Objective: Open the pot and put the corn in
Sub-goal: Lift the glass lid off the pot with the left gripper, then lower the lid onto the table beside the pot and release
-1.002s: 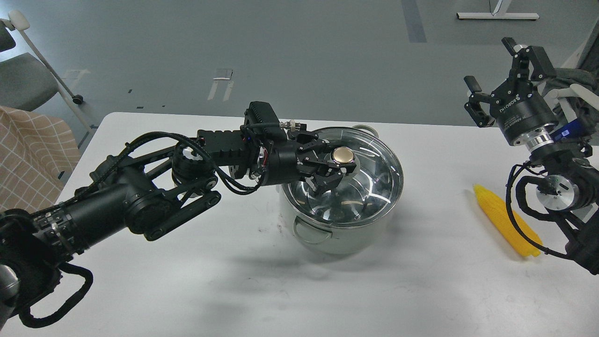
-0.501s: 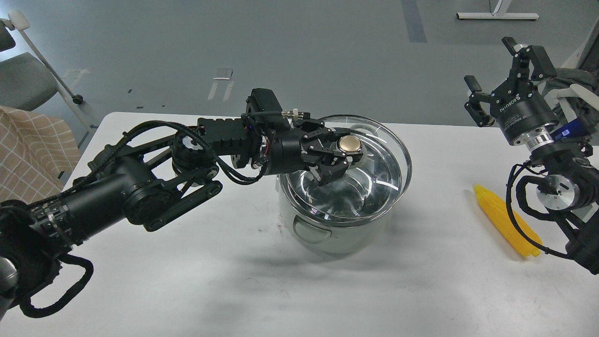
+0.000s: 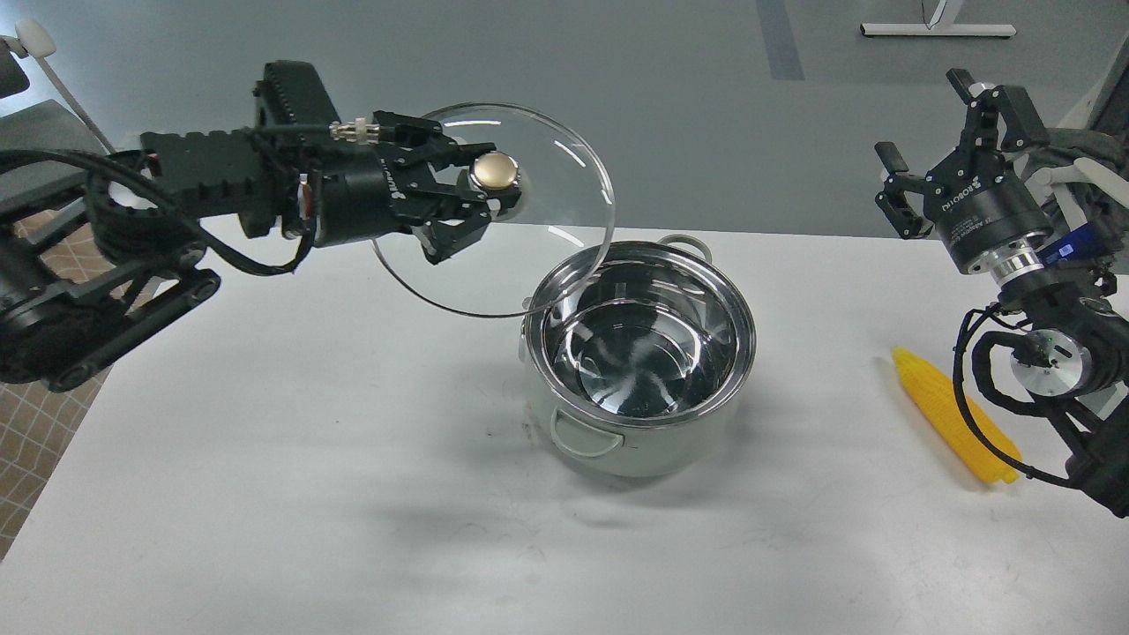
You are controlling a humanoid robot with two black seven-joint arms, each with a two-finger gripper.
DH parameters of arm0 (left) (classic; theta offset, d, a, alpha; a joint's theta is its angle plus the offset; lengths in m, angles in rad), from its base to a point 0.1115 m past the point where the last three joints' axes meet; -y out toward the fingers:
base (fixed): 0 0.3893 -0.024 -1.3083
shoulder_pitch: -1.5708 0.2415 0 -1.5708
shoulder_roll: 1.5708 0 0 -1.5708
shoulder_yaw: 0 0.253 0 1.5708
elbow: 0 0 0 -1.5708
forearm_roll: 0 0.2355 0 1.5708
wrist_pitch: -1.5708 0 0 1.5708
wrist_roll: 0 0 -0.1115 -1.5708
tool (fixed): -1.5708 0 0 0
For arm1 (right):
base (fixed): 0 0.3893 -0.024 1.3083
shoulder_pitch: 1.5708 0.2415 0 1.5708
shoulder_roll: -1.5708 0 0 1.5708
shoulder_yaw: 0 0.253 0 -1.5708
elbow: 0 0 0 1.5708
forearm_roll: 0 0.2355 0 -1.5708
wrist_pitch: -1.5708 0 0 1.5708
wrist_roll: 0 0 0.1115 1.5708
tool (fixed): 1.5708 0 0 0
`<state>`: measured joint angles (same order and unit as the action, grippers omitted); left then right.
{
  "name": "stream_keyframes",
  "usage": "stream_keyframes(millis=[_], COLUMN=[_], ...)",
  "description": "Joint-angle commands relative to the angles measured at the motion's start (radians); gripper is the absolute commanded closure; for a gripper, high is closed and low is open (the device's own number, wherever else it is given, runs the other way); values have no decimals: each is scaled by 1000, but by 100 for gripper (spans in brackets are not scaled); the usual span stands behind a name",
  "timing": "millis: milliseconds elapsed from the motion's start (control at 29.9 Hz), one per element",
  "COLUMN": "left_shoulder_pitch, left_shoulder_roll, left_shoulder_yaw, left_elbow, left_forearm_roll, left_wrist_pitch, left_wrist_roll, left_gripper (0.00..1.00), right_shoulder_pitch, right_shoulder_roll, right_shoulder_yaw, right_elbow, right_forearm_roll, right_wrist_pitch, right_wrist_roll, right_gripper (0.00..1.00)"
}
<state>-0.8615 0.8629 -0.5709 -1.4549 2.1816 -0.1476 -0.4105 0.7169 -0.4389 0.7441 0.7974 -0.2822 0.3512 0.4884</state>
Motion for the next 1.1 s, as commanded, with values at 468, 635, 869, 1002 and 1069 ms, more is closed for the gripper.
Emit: stream_keyframes(millis=[468,635,869,1002,1069], left_shoulder_pitch=[522,601,654,654,654], left_shoulder_roll=[30,-16,-54,-79,-90], left_shoulder_yaw=[-155,-155,-162,-161,-159], left_elbow=[312,413,432,449,455], left_forearm_roll=[0,0,0,0,0], left_wrist_pitch=[475,575,583,586,586], left_wrist_roll=[-43,-73,-71,-73,-73], left_gripper=[80,79,79,77,73], right_shoulder_pitch=[-14,-16,-17,-19,-19], right_shoulder_roll=[5,5,8,8,8], right_shoulder_yaw=[1,1,0,0,0], right_elbow=[11,11,11,11,11], right_forearm_roll=[0,0,0,0,0], right_wrist_pitch=[0,0,0,0,0], right_wrist_roll=[0,0,0,0,0], right_gripper=[0,0,0,0,0])
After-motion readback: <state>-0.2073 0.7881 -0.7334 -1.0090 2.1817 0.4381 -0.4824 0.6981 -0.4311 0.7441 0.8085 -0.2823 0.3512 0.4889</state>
